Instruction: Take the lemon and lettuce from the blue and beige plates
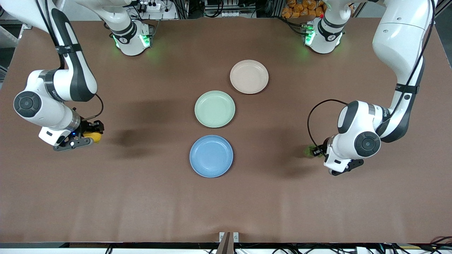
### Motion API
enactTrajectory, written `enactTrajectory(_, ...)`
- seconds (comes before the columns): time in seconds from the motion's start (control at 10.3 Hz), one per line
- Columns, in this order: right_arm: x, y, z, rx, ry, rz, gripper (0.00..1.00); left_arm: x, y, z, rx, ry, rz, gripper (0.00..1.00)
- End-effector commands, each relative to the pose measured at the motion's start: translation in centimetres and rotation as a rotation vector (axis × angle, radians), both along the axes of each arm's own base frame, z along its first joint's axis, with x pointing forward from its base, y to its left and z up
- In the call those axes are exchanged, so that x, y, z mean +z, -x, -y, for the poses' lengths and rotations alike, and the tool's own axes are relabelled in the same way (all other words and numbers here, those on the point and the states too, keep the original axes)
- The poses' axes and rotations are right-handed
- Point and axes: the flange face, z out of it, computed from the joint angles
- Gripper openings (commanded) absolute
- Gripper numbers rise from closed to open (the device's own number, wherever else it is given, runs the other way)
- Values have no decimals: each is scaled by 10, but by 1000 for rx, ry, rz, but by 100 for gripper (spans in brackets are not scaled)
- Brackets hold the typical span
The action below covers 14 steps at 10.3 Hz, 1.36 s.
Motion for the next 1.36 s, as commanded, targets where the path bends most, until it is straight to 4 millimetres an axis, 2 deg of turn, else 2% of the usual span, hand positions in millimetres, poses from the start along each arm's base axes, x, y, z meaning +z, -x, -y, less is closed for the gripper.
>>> enactTrajectory(0.0,-30,7,12,-80,-19,16,13,21,-3,-10,-5,-17,41,100)
enactTrajectory(0.1,-43,7,10,-119,-19,8,13,24,-3,-8,-6,-16,44,100)
enactTrajectory(0.19,-54,6,7,-194,-55,10,13,35,-3,-10,0,-16,59,100)
enactTrajectory(0.29,-69,7,3,-213,-74,7,13,47,-1,-17,2,-17,72,100)
enactTrajectory(0.39,-81,5,-1,-206,-76,26,13,57,7,-14,-2,-20,78,100)
enactTrajectory(0.49,-90,3,-5,-197,-77,38,13,63,19,-16,-6,-31,83,100)
enactTrajectory(0.68,-106,1,-5,-186,-76,60,14,71,62,-15,-31,12,126,100)
enactTrajectory(0.87,-108,0,-8,-177,-75,66,19,88,102,-23,-75,10,151,100)
enactTrajectory(0.97,-106,-2,-11,-172,-75,68,57,96,121,-26,-104,9,151,100)
enactTrajectory(1.07,-98,-4,-12,-170,-74,73,100,104,138,-30,-127,2,157,100)
enactTrajectory(1.16,-81,-12,-14,-164,-75,91,100,114,147,-31,-147,0,175,100)
enactTrajectory(1.26,-62,-17,-3,-180,-64,62,100,126,148,-31,-155,0,199,100)
